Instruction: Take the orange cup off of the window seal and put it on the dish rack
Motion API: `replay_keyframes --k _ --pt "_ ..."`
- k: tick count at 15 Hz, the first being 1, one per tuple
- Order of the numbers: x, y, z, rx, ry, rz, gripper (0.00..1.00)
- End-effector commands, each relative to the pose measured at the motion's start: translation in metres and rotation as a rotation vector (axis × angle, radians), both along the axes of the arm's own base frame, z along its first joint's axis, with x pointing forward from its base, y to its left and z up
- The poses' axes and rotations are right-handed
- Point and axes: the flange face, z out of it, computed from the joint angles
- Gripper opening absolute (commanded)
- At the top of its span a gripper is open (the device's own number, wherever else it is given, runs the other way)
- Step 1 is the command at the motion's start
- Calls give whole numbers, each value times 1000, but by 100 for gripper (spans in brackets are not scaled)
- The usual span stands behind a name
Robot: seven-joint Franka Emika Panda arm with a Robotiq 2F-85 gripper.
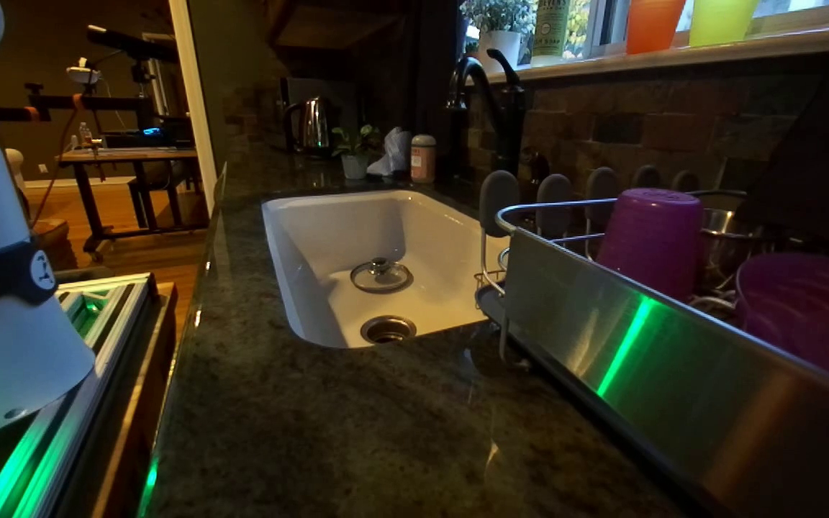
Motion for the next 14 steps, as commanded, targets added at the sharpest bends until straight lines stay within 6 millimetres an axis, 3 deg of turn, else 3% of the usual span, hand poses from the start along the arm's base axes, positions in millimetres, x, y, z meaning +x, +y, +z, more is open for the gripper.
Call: replay_keyframes --k 1,5,12,13,14 --pt "27 23 -11 78 50 -67 100" --pt "41 36 -28 123 153 -110 100" --pt "66 27 -43 169 150 -168 98" --pt "68 26 -45 175 158 -164 82" --pt "71 26 -47 178 163 -161 74"
